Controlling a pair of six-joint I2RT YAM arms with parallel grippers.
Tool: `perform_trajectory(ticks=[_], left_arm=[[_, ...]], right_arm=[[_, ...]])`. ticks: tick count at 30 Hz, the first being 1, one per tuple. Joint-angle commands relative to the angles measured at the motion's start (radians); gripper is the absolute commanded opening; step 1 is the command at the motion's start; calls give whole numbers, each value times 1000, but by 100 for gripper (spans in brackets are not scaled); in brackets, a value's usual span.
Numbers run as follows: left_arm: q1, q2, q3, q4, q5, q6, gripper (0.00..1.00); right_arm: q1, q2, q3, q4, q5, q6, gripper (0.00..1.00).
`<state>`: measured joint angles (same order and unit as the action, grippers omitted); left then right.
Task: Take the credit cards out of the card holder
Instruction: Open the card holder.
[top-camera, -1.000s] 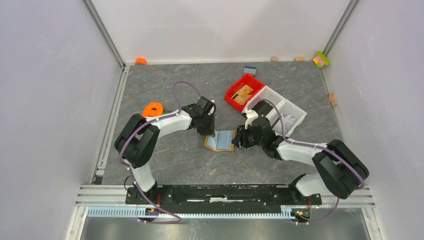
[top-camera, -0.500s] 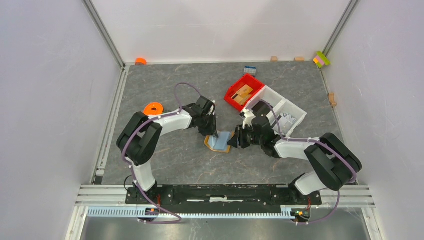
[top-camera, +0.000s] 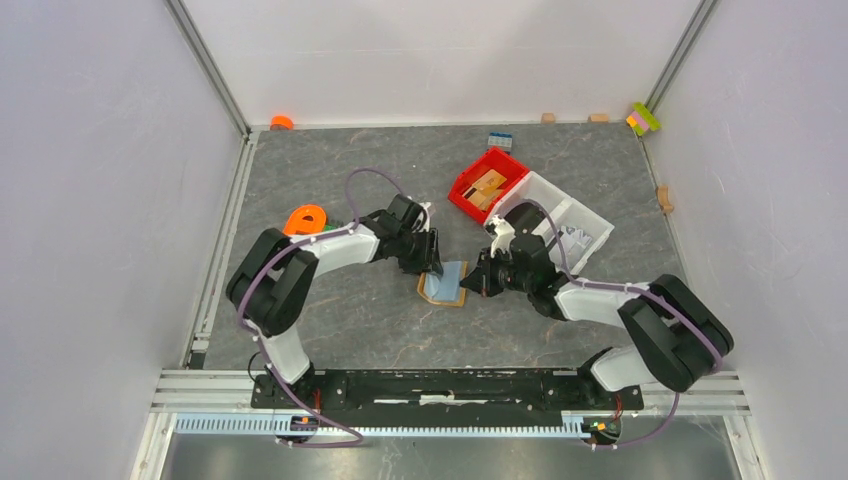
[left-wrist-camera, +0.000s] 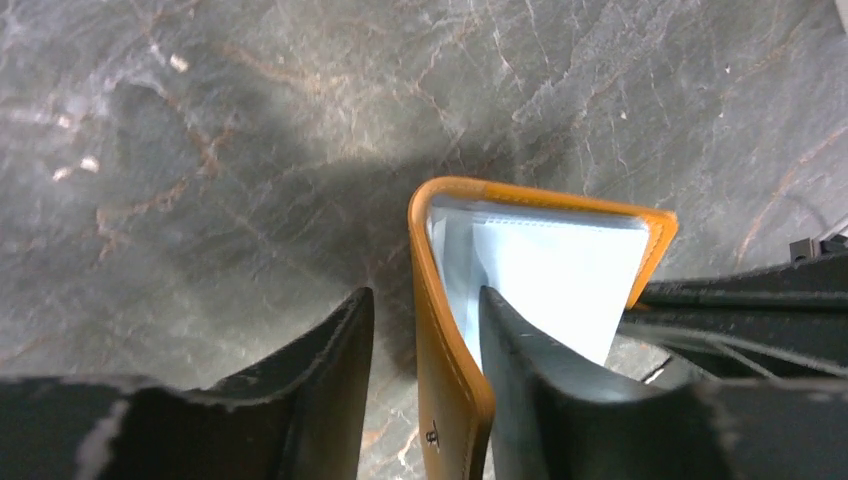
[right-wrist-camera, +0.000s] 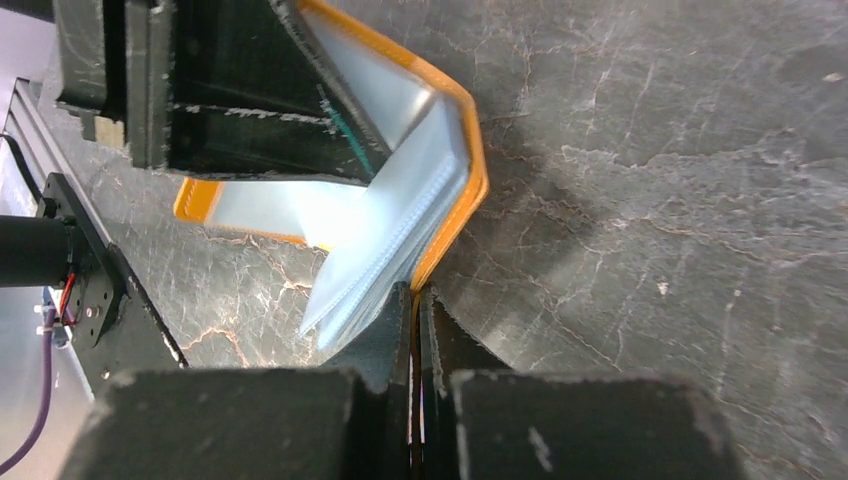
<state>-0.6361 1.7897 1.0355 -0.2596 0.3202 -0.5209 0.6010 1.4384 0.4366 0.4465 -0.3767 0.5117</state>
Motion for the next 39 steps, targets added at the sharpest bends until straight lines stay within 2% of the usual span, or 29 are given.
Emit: perform_trajectory(ticks=[1, 5, 8, 14, 17, 20, 21, 22, 23, 26, 28, 30, 32, 35, 37, 39], left_arm=[[-8, -139, -38, 30, -76, -7, 54], [-8, -233, -68, -10, -236, 2, 63], [-9, -267, -75, -31, -304, 8, 66], [-10, -275, -68, -34, -281, 16, 68], [-10, -364, -149, 105, -166, 7, 74], [-10, -489, -263, 254, -135, -23, 92], [-10, -528, -280, 284, -180, -49, 100], [-10, -583, -294, 265, -275, -92, 100], [-10, -658, -326, 291, -312, -119, 100], [-10, -855, -452, 434, -446, -236, 100], [-9, -937, -584, 647, -485, -312, 100], [-8, -936, -664, 840, -496, -339, 100], [-7, -894, -676, 906, -500, -311, 100], [-9, -823, -644, 854, -502, -272, 100], [-13, -764, -625, 842, -453, -244, 100], [-30, -694, -559, 704, -406, -187, 100]], right_arm=[[-5, -98, -10, 9, 80, -45, 0], [-6, -139, -7, -35, 131, -72, 0], [-6, -149, -2, -52, 146, -84, 0], [-6, -163, 1, -66, 152, -89, 0], [-6, -173, 1, -70, 150, -93, 0], [-6, -175, -2, -65, 143, -93, 0], [-6, -173, -2, -63, 140, -92, 0], [-7, -170, -2, -61, 133, -92, 0], [-6, -169, -2, -59, 125, -91, 0], [-6, -173, -7, -50, 116, -90, 0], [-6, -179, -13, -45, 113, -93, 2], [-6, -184, -20, -43, 117, -90, 0], [-4, -185, -21, -43, 118, -85, 0], [0, -175, -12, -29, 115, -64, 0], [18, -156, 31, -53, 131, -43, 0], [51, -128, 103, -119, 169, -43, 0]])
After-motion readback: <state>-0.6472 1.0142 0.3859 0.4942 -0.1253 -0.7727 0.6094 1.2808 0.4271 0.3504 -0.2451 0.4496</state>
